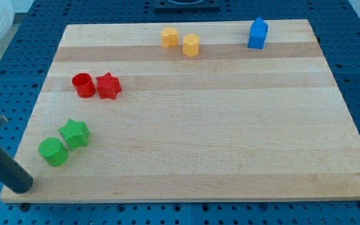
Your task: Push the green blocks toward the red blocks
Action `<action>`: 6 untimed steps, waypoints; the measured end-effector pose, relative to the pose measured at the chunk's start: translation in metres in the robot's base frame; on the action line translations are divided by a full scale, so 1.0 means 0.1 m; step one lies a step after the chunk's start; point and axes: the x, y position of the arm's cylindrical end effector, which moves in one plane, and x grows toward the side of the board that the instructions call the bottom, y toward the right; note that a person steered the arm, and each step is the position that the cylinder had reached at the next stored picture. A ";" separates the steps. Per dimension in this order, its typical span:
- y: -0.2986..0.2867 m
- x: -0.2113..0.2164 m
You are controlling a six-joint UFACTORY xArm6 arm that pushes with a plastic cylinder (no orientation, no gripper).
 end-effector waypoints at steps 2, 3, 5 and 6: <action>-0.16 0.00; -0.24 0.00; 0.51 -0.73; 0.53 -1.03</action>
